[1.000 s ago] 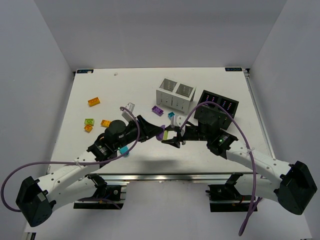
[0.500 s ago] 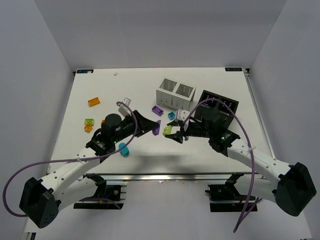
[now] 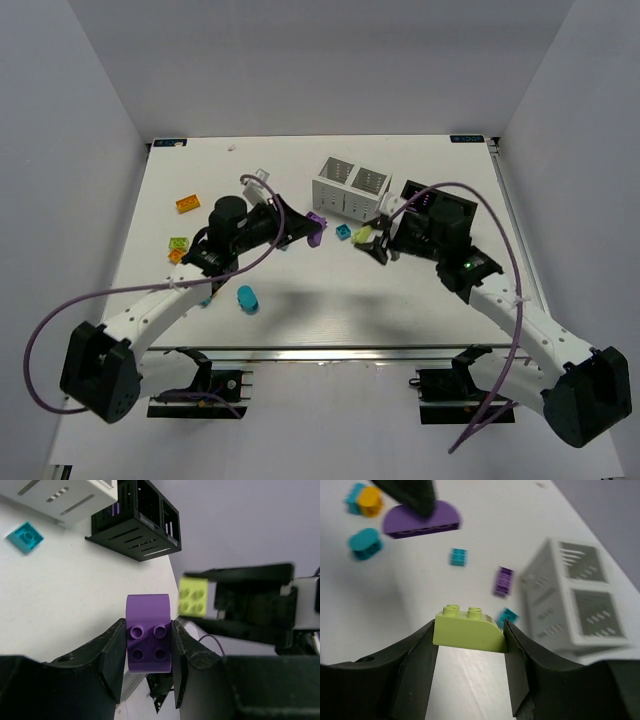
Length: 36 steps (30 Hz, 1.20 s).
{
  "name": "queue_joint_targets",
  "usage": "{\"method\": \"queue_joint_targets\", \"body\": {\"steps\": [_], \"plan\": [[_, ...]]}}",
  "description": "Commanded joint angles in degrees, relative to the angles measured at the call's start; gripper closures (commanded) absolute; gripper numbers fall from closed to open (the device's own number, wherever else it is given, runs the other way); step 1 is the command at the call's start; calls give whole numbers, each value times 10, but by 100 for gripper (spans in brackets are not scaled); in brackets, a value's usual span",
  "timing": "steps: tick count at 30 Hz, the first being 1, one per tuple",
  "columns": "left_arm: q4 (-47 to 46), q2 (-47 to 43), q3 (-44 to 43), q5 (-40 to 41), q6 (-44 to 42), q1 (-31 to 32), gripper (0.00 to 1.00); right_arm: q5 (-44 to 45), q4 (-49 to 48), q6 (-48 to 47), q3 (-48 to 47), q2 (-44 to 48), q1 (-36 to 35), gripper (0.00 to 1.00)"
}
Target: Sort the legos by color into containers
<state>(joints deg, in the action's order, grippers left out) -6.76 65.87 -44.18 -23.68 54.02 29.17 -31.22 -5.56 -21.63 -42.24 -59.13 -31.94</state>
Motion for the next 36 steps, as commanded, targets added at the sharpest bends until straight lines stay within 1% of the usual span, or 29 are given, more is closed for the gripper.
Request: {"method": "queue_joint_targets", "body": {"steps": [1,2,3,4,5,6,7,8,9,10,11,13,14,17,18,20,22,26,32,36], "plan": [[-48,70,-67,-40,-24,-2,100,-7,76,-18,-79,-3,81,100],[-49,90,-84,-43,-31,0,100,-15,95,-31,-88,-5,100,100],[-48,108,-104,-44,-41,3,100,-21,113,-60,-94,-5,135,100],[-45,129,-147,-43,-64,14,100,-34,127,-75,-102,-5,151,100],[-34,171,-172,-38,-78,19,100,-38,151,-89,-106,-5,165,100],[-27,196,-199,-37,-91,26,100,-41,163,-100,-108,-3,197,100],[-21,221,-253,-37,-115,40,100,-47,179,-118,-113,-2,212,100],[-9,268,-280,-33,-129,47,100,-48,187,-125,-115,-1,239,100],[-5,290,-306,-28,-141,55,100,-51,196,-130,-116,1,253,100],[-9,311,-350,-23,-159,70,100,-54,205,-139,-119,2,267,100],[-15,349,-371,-11,-169,77,100,-57,220,-142,-119,4,294,100],[-32,383,-406,2,-198,99,100,-62,232,-162,-116,13,312,100],[-36,419,-445,13,-208,105,99,-60,242,-168,-112,19,339,100],[-65,471,-507,21,-233,127,100,-61,254,-178,-107,29,376,100],[-76,498,-518,23,-241,135,100,-66,257,-179,-106,31,384,100],[-98,524,-541,28,-248,142,100,-70,263,-183,-103,33,407,100],[-103,559,-579,39,-256,150,100,-72,270,-187,-99,38,418,100],[-143,597,-602,62,-273,160,100,-71,276,-196,-93,39,437,100],[-147,655,-668,118,-316,171,99,-73,280,-199,-83,33,440,100],[-139,686,-708,129,-329,171,98,-74,282,-201,-79,32,441,100]]}}
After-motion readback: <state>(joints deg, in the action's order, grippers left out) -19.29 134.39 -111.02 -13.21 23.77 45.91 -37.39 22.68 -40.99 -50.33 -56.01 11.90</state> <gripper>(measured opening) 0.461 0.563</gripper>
